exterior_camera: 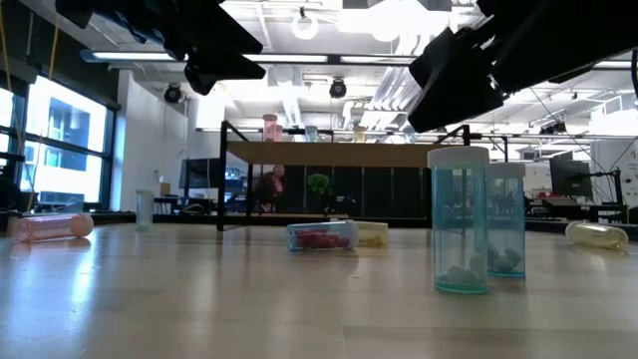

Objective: Pick and place medicine bottles onto shelf by color
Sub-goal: Put the light blue medicine on the shelf

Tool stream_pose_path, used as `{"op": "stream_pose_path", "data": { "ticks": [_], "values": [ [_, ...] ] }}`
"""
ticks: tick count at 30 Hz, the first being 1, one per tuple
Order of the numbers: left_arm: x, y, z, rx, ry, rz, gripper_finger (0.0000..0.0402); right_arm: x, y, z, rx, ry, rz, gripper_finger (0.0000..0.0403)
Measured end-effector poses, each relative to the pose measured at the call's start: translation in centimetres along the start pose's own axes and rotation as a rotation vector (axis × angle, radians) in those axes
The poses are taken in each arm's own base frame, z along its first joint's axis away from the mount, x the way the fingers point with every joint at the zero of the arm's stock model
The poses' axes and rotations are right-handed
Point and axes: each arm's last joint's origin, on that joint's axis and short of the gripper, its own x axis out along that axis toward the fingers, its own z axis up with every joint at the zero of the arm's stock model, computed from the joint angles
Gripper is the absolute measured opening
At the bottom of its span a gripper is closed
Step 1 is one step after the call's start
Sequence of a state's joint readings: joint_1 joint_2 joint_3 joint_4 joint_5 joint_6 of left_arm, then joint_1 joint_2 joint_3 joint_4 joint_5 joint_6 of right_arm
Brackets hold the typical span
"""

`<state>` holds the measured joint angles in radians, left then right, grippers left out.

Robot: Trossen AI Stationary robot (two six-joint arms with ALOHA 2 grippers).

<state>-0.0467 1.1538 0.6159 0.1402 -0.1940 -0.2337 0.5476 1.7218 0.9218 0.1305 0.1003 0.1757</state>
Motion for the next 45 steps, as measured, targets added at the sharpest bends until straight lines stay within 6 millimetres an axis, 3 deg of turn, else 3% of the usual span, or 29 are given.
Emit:
{"op": "stream_pose_path", "data": {
  "ticks": [11, 16, 24, 45],
  "values": [
    [0.0, 0.0, 0.0, 0.000, 0.000, 0.000, 0.0204, -0.9, -0.9, 4.1, -0.036, 0.082, -0.002, 0.0254],
    [0.0, 0.0, 0.0, 0.000, 0.000, 0.000, 0.0204, -0.8, -1.1, 3.7, -0.014, 0.124, 0.000, 0.0254],
    [0.0, 0.0, 0.0, 0.000, 0.000, 0.000, 0.0204, 1.8, -1.0, 1.9, 0.005, 0.193, 0.028, 0.0254],
    [0.0, 0.0, 0.0, 0.000, 0.000, 0.000, 0.0204, 3.0, -1.0, 0.8, 0.020, 0.240, 0.021, 0.0254]
  ]
}}
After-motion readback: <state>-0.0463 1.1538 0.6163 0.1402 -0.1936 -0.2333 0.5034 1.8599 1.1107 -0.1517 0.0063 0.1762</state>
